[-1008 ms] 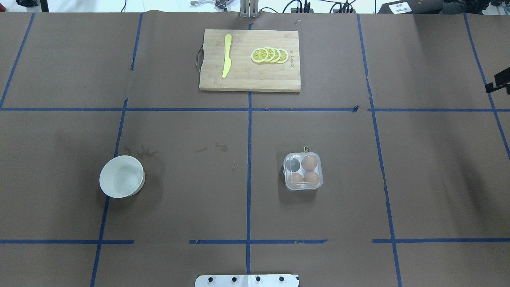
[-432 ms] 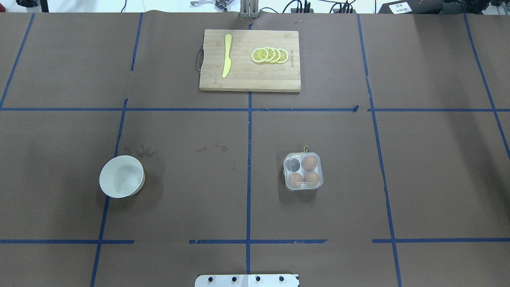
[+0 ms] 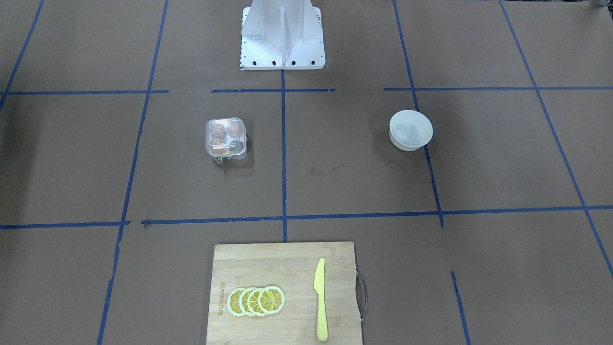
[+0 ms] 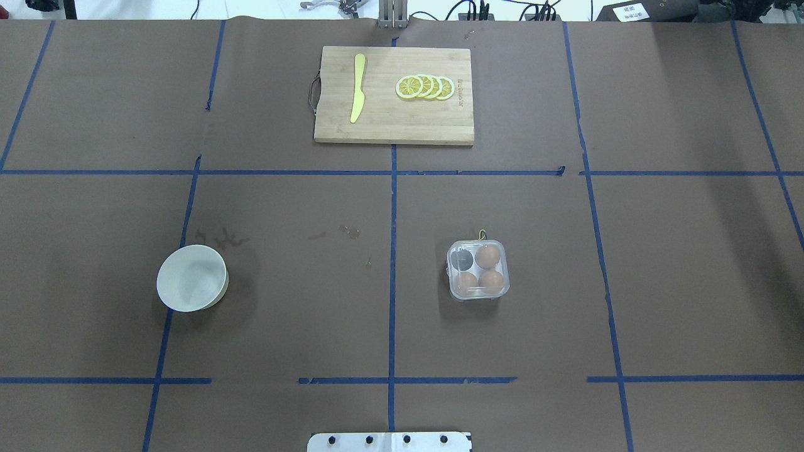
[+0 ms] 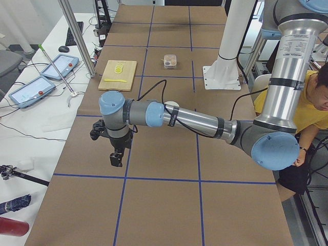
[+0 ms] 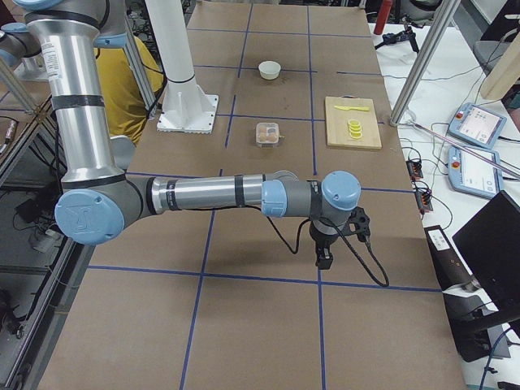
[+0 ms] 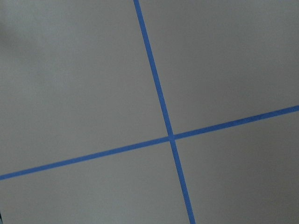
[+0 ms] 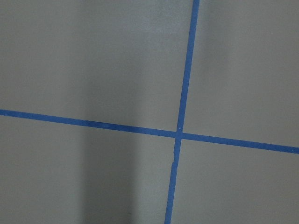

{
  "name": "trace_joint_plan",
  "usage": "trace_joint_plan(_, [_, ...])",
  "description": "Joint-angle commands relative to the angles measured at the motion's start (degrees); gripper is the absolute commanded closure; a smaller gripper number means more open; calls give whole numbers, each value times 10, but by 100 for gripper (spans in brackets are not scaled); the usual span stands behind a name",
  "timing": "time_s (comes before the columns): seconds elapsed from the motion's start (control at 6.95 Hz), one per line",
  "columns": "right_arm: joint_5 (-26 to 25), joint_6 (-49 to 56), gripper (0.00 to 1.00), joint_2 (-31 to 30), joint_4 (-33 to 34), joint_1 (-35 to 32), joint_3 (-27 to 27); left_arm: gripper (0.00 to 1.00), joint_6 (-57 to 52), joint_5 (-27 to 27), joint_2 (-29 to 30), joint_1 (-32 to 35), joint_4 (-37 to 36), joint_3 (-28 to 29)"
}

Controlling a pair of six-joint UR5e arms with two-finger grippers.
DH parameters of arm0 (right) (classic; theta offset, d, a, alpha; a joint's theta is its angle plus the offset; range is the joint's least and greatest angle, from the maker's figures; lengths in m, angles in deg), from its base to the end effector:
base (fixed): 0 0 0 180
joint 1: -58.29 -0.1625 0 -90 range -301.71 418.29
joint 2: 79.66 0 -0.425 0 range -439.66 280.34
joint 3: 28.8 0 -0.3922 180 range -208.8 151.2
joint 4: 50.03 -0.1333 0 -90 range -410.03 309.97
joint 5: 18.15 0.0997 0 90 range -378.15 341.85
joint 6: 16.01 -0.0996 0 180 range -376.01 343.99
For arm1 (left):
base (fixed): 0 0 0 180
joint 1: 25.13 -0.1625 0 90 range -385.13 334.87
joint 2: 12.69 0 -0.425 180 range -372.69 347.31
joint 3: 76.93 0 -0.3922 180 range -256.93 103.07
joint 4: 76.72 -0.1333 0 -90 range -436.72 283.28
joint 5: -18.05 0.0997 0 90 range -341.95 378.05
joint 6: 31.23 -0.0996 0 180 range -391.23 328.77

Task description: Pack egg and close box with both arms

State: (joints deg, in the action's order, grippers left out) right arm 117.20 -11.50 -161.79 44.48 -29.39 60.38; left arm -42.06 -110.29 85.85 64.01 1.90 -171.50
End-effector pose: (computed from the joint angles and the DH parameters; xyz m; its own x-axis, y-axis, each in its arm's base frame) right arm 0.0401 -0.5522 0.6009 0.6956 -0.1383 0.7050 0.0954 0.9904 0.1001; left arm -0.0633 -0.5481 0.5689 0.7672 0.2177 -0.6033 -0.1620 0.9759 0.1462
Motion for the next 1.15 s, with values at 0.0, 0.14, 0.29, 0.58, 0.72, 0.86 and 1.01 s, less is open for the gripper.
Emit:
trace_joint_plan(0.0, [3,-4,0,15,0,29,5,0,3,-2,0,-16,64,3])
trace_joint_plan(0.14, [0,-2,0,30,0,29,6,0,2,-3,2,-34,105,41])
trace_joint_plan(0.29, [1,-1,0,33,2,29,4,0,2,-1,7,-41,118,57])
trace_joint_plan(0.58, [4,-1,0,33,34,30,24,0,-2,-2,7,-41,120,57])
trace_joint_plan(0.72, [4,-2,0,35,37,36,18,0,-2,-2,2,-41,128,66])
trace_joint_plan(0.86, [4,-2,0,50,57,31,17,0,-1,-3,-1,-41,137,63])
trace_joint_plan(1.01, [5,-2,0,58,79,28,24,0,-1,-3,0,-41,137,66])
